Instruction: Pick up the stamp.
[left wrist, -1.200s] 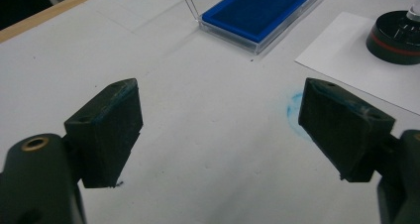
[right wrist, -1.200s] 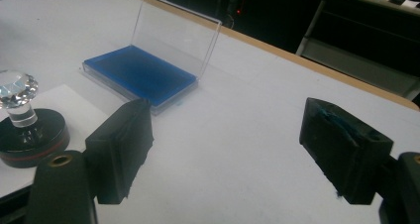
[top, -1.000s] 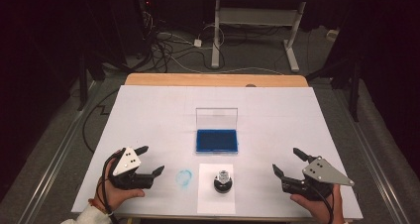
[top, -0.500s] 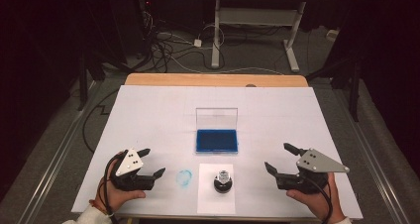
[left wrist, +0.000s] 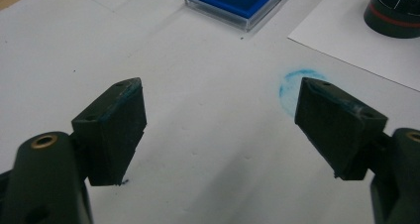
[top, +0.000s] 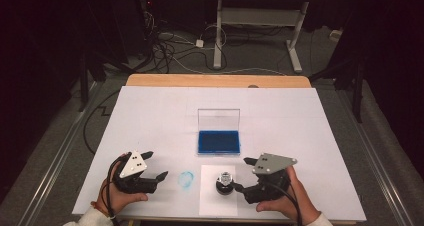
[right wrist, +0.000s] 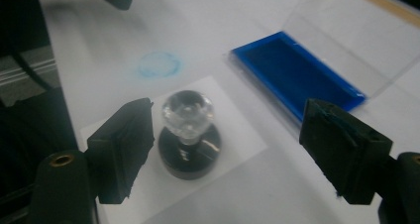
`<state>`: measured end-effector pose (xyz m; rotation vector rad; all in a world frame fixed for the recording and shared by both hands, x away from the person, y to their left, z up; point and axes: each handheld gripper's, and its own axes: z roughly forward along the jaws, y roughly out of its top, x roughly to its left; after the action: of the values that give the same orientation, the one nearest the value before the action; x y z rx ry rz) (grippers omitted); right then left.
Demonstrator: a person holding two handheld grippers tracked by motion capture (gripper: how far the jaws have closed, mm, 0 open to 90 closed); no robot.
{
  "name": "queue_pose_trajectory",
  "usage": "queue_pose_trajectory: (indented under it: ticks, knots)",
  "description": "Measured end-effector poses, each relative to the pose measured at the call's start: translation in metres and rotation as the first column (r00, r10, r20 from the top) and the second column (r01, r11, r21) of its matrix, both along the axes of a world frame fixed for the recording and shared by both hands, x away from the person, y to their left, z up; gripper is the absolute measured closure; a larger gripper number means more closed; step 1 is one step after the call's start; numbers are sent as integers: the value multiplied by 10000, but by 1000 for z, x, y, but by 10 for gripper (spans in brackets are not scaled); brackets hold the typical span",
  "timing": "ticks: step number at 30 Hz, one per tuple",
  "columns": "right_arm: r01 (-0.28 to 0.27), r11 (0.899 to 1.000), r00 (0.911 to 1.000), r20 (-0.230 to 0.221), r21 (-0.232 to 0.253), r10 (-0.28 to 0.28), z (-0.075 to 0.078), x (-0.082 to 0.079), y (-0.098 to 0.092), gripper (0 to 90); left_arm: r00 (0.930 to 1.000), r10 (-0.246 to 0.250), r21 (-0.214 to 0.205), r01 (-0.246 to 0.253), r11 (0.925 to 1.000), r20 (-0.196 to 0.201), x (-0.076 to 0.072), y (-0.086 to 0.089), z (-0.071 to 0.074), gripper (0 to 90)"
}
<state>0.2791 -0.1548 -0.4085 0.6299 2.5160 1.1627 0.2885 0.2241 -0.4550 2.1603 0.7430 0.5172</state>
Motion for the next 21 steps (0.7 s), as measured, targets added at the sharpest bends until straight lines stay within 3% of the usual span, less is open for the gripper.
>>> queue_pose_trajectory:
  ticks: [6, 8, 10, 13, 18, 21]
  knots:
    - [-432, 9967, 9979, -511, -681, 398, -12, 6, 19, 229, 9999, -123, 77, 123, 9999, -78, 0, -2, -1, 193]
    - [-557, 9923, 9970, -589, -1107, 494, -17, 10, 26, 309, 9998, -191, 111, 192, 9998, -110, 0, -2, -1, 198]
    - [-385, 9914, 9981, -517, -1253, 322, -19, 9, 30, 330, 9996, -262, 325, 265, 9991, -96, -1, -4, -1, 210]
    - [-658, 9890, 9959, -700, -1327, 568, -21, 12, 32, 346, 9991, -403, 397, 407, 9984, -97, -2, -6, -1, 209]
    - [-655, 9880, 9949, -857, -1402, 538, -24, 16, 36, 410, 9991, -422, 357, 425, 9985, -110, -2, -6, -1, 211]
    - [-711, 9875, 9951, -778, -1410, 605, -25, 16, 38, 455, 9982, -578, 393, 585, 9975, -180, -1, -7, -1, 228]
